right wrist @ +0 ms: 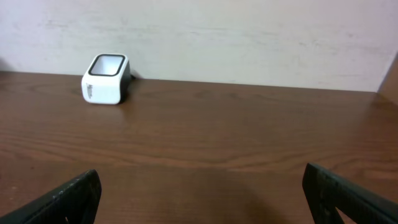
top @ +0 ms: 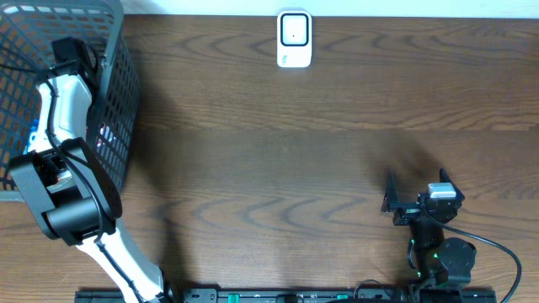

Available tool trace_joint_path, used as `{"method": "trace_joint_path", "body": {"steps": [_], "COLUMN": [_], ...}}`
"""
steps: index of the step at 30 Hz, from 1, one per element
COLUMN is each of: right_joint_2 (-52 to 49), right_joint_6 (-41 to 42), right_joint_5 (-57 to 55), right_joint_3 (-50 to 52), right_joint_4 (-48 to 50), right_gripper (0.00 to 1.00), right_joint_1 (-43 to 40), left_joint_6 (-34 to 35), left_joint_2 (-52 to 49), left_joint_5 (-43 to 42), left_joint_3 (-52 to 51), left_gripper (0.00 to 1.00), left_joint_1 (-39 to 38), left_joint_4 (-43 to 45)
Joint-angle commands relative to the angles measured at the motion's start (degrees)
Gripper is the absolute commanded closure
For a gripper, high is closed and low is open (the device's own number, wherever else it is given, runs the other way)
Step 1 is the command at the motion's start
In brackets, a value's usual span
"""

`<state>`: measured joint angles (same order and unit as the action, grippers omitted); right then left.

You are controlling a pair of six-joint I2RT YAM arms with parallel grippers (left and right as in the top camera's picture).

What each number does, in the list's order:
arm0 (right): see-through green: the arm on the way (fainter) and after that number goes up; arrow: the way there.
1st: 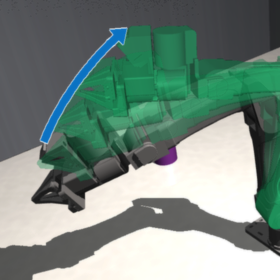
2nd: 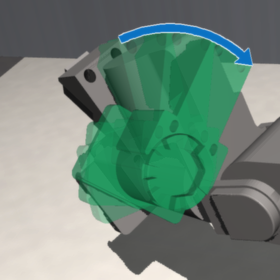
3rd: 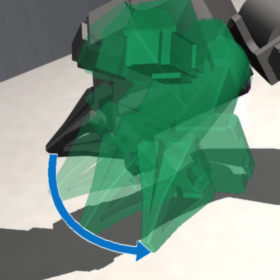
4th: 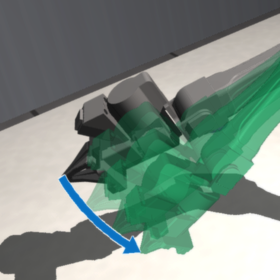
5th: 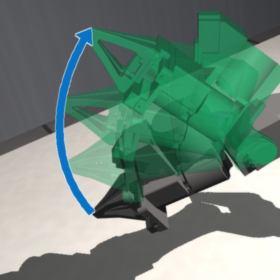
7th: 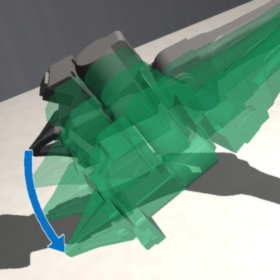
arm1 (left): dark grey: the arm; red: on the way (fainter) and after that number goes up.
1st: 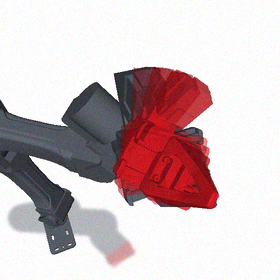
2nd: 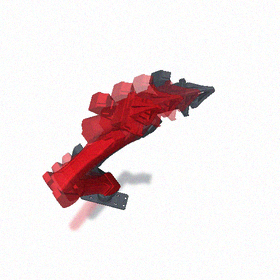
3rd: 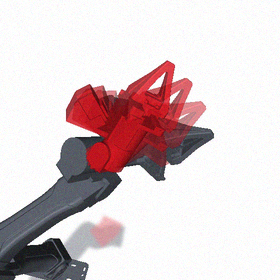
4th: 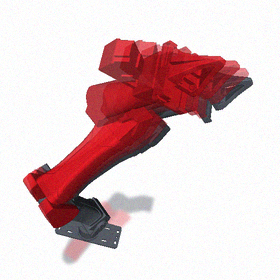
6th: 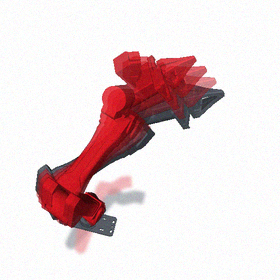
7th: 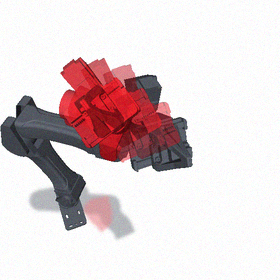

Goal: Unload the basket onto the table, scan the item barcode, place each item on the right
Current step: 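Grasp the purple-red liners pack with the left gripper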

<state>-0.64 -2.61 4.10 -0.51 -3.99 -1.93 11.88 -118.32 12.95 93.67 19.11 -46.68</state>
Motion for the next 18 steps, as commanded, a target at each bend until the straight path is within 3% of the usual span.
{"method": "trace_joint_path", "body": {"steps": [1,6,10,16,18], "right_joint_2": [0.31,0.31,0.31,0.31,0.31], "right_joint_6": [-0.68,-0.68,-0.68,-0.68,-0.68], "right_joint_5": [0.09,0.09,0.09,0.09,0.09], "right_joint_3": [0.15,0.15,0.15,0.15,0.15], "right_joint_4": [-0.09,-0.09,-0.09,-0.09,-0.09], "right_gripper": [0.01,0.01,0.01,0.01,0.01], "right_joint_1": [0.48,0.48,0.48,0.48,0.48], "left_joint_6": [-1.14,-1.18,-1.16,-1.16,-1.18], "left_joint_2": [-3.91,-6.75,-6.91,-6.91,-6.86], "left_joint_5": [5.60,11.17,11.15,11.10,11.13], "left_joint_3": [-0.13,-0.13,-0.13,-0.13,-0.11], "left_gripper": [0.25,0.29,0.54,0.73,0.92], "left_joint_1": [-0.02,0.20,0.24,0.24,0.24], "left_joint_4": [-0.61,-1.25,-1.22,-1.25,-1.22]}}
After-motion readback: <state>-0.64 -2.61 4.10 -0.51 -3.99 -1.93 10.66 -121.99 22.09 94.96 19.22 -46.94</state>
